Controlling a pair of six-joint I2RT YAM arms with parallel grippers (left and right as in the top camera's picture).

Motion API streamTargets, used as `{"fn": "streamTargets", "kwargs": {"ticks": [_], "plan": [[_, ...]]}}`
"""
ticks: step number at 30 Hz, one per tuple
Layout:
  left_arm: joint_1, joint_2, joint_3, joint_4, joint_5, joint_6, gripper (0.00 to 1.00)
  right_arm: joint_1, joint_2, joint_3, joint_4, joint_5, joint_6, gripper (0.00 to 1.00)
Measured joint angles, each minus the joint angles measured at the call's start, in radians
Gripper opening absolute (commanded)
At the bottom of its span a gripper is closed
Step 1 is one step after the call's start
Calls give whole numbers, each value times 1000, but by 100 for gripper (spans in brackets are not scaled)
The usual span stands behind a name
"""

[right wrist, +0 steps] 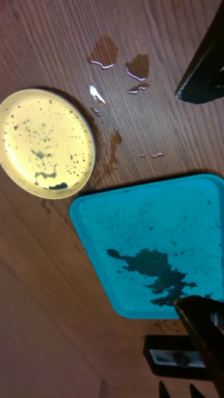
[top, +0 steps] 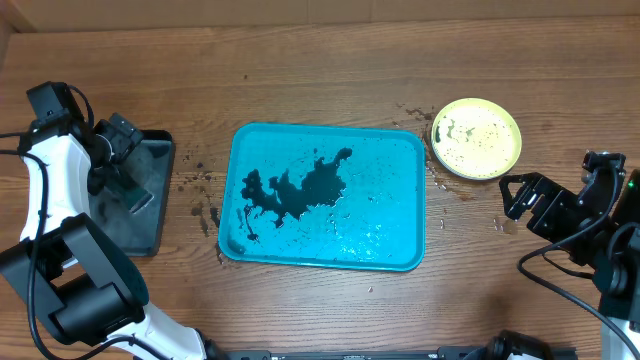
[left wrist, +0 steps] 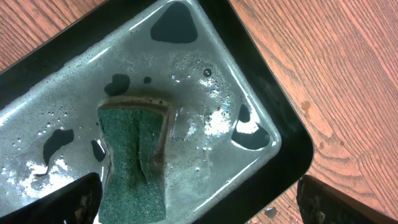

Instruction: Clean dirty plates on tray and stack at the side

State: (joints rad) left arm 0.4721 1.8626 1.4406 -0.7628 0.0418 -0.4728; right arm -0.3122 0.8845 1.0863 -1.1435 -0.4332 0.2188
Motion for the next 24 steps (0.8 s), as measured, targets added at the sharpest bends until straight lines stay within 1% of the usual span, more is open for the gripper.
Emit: {"fn": "streamTargets", "kwargs": {"ticks": [10,12,15,18,21,24], "plan": [[0,0,0,0,0,0,100,0,42,0,-9,7,35,100],[0,0,0,0,0,0,100,11,55,-2,10,16,37,100],[0,0,0,0,0,0,100,69,55,-33,106,28,35,100],[0,0,0,0,0,0,100,161,18,-110,243,34,14,100],[0,0,0,0,0,0,100,242,-71,-223,383,44,-18,100],[0,0,0,0,0,0,100,282,-186,-354,534,52,-35,100]]}}
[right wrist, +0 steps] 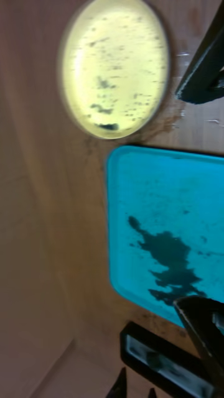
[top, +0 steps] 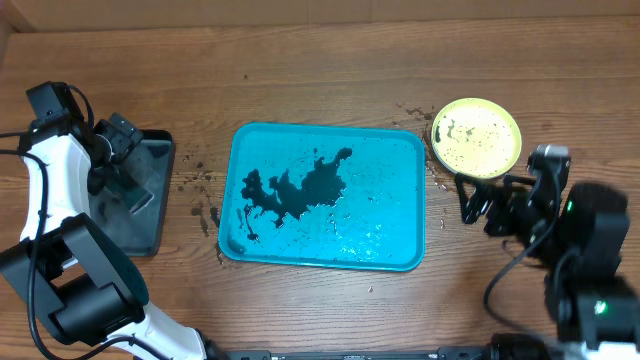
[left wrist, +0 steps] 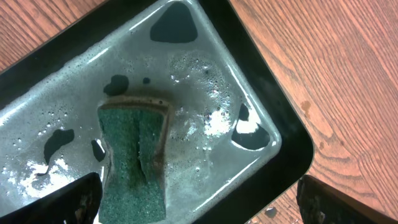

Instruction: Clean dirty plates on tray and stack at the side

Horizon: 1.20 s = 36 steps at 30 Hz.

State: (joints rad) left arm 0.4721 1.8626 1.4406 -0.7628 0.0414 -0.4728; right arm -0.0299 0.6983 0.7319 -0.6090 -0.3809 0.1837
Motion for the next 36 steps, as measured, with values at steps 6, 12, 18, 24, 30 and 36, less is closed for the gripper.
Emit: {"fn": "streamTargets", "kwargs": {"ticks": [6,12,18,24,30,36], "plan": [[0,0,0,0,1,0,100,29,-247,-277,239,7,-12,100],[0,0,0,0,1,0,100,40,-458,-488,412,14,-18,100],[0,0,0,0,0,0,100,45,-578,-592,525,34,-21,100],[0,0,0,0,0,0,100,45,-636,-645,595,56,-21,100],[0,0,0,0,0,0,100,46,-685,-710,675,84,-22,100],[0,0,0,0,0,0,100,52,-685,-713,669,153,-23,100]]}}
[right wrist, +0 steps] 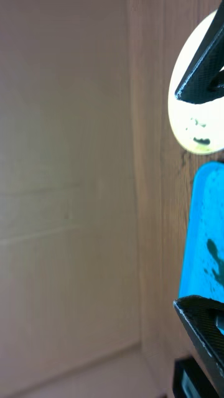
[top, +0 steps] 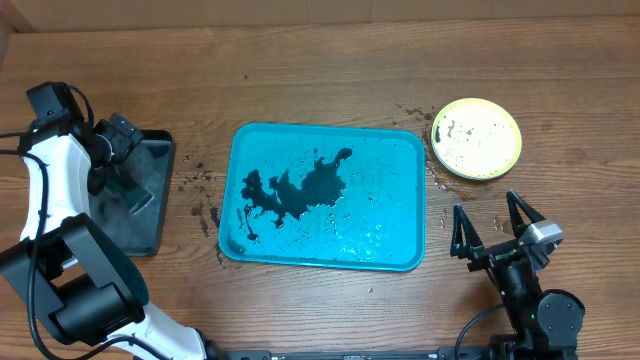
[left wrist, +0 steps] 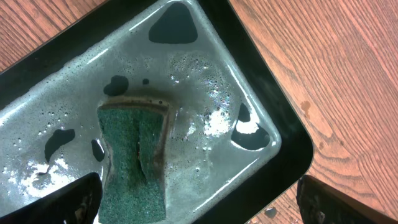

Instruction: Clean dirty plates on tray and stack at the side

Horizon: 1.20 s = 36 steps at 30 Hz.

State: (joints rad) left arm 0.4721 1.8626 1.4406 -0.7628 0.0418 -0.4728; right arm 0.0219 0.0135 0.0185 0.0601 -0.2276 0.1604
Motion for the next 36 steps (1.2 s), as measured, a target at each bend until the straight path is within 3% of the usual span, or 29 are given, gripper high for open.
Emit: {"fn": "streamTargets", "kwargs": {"ticks": [6,36], "plan": [[0,0,0,0,0,0,100,0,0,0,-144,113,-1,100],[0,0,0,0,0,0,100,0,-1,0,-150,180,-8,100]]}}
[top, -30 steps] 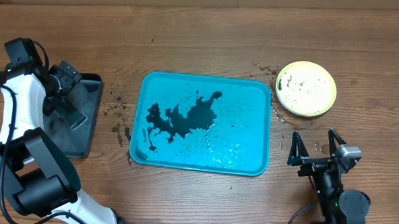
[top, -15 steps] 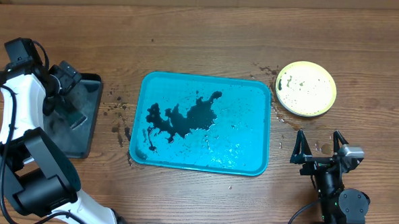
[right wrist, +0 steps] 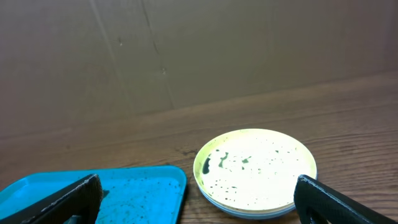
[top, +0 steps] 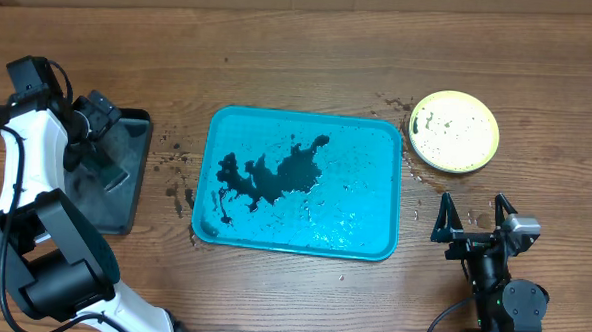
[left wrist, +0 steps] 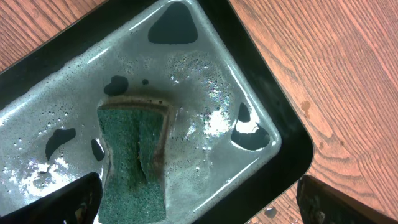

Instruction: Clean dirty plates on tray and stack at the side

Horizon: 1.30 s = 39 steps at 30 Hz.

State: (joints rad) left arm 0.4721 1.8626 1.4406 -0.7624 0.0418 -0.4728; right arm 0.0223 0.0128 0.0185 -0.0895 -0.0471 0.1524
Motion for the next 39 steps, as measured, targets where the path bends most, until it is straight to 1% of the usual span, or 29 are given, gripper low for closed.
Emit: {"fn": "streamTargets", "kwargs": {"ticks": [7,13,18,20,24,31,34,39], "plan": [[0,0,0,-6,0,3,100,0,0,0,0,0,0,100],[0,0,4,-157,8,13,100,0,0,0,0,0,0,100],[-8,-28,-21,-150,39,25,100,0,0,0,0,0,0,100],[-18,-74,-67,-109,46,39,100,0,0,0,0,0,0,100],[-63,-217,-199,38,54,108,100,0,0,0,1,0,0,100],[-193,-519,-474,337,61,320,100,0,0,0,0,1,0,100],[-259,-653,-623,495,64,418,100,0,0,0,0,2,0,100],[-301,-861,-858,704,75,492,100,0,0,0,0,2,0,100]]}}
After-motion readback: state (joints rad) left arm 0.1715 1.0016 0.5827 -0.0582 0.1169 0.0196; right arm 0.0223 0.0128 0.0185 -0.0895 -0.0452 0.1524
